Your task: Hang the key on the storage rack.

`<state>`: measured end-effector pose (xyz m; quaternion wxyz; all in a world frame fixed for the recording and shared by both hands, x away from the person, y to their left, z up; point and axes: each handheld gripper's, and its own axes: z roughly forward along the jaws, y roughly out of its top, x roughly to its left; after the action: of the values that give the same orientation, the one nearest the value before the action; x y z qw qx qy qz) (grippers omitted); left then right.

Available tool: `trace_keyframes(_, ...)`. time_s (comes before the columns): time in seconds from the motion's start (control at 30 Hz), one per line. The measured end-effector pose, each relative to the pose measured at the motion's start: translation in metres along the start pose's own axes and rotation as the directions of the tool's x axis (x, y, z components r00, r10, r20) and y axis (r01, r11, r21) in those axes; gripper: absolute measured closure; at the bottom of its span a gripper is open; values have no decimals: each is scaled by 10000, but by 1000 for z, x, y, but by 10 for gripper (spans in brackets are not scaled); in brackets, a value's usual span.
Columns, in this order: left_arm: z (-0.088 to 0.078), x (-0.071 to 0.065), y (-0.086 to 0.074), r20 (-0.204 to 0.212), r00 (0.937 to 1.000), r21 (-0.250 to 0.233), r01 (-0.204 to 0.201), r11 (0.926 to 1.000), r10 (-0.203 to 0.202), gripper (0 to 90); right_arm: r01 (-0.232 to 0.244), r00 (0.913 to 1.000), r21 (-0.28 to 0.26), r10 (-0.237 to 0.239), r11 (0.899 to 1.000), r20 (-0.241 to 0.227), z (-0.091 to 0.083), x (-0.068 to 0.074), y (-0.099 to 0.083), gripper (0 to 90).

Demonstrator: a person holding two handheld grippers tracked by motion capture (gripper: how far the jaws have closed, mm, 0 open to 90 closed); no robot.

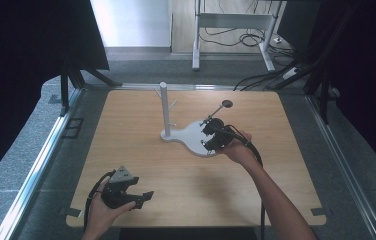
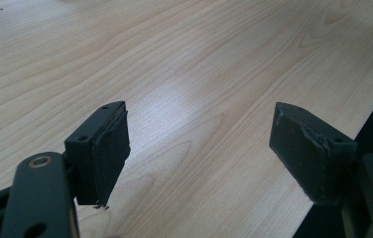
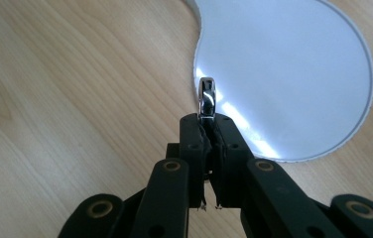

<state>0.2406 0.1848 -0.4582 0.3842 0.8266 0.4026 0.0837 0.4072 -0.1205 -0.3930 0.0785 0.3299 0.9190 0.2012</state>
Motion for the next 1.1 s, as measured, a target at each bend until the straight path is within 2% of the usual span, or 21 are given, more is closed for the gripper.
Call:
trace_keyframes(0.17, -1, 0, 0, -8, 10000, -10, -16, 10000, 16, 241, -143, 9997, -10, 142, 9999, -193, 0, -4, 9, 842)
trace_keyframes(0.6, -4, 2, 0, 1, 10000, -97, 21, 10000, -21, 241, -444, 9990, 7, 444, 9990, -69, 6, -19, 31, 842)
trace_keyframes(0.7, -4, 3, 0, -20, 10000, -94, 36, 9999, -36, 241, -510, 9985, 8, 510, 9987, -222, 8, -20, 35, 842)
trace_keyframes(1.1, -6, 4, -1, 9, 10000, -141, 67, 9999, -67, 241, -643, 9978, 91, 644, 9979, -143, 17, -26, 50, 842)
